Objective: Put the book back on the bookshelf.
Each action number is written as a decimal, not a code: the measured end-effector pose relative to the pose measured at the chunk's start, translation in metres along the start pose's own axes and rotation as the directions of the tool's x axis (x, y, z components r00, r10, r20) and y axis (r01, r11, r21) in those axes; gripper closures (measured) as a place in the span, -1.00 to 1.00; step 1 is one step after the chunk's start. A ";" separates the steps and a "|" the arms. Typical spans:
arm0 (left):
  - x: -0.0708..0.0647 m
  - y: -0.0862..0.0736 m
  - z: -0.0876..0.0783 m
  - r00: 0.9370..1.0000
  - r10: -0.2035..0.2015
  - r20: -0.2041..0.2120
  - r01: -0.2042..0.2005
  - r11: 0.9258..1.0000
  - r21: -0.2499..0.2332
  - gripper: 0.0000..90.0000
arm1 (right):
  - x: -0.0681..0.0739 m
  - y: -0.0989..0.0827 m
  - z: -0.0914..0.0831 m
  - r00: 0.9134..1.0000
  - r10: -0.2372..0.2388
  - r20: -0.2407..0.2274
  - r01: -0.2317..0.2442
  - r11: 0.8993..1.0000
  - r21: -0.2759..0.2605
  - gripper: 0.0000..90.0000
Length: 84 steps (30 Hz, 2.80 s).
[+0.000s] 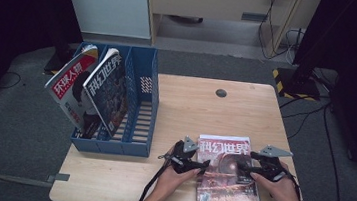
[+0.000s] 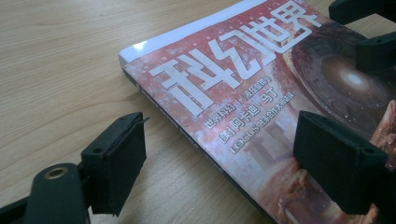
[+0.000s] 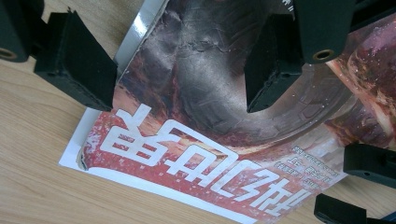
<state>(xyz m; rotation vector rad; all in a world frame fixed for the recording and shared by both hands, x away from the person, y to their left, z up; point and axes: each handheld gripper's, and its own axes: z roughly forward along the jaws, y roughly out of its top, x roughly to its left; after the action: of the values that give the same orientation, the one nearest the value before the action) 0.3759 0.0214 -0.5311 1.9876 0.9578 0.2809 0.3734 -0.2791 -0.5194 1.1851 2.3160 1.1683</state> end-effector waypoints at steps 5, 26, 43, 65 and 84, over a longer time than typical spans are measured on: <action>0.000 0.000 0.001 1.000 -0.007 0.012 0.007 1.000 0.002 -0.63 | 0.001 0.000 0.000 1.000 -0.014 0.008 0.014 1.000 0.003 -0.43; 0.003 -0.001 0.005 0.997 -0.047 0.064 0.045 0.998 0.033 -0.80 | 0.007 0.000 0.002 1.000 -0.027 -0.011 0.027 1.000 0.003 -0.37; 0.005 0.000 0.007 0.994 -0.085 0.075 0.081 0.995 0.056 -0.83 | 0.007 -0.001 0.003 1.000 -0.021 -0.009 0.021 1.000 -0.004 -0.38; -0.010 0.023 -0.012 0.998 -0.044 0.052 0.046 0.998 -0.049 -0.42 | 0.009 0.000 0.003 0.999 -0.030 -0.019 0.030 1.000 0.001 -0.36; 0.005 -0.003 -0.011 0.999 -0.052 -0.006 0.053 0.998 0.046 -0.66 | 0.009 0.002 0.001 0.999 -0.019 -0.034 0.020 0.999 0.027 -0.46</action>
<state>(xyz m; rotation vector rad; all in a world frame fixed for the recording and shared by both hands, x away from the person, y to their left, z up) 0.3720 0.0322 -0.5280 2.0012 1.0263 0.2361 0.3691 -0.2707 -0.5177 1.1579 2.3709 1.1621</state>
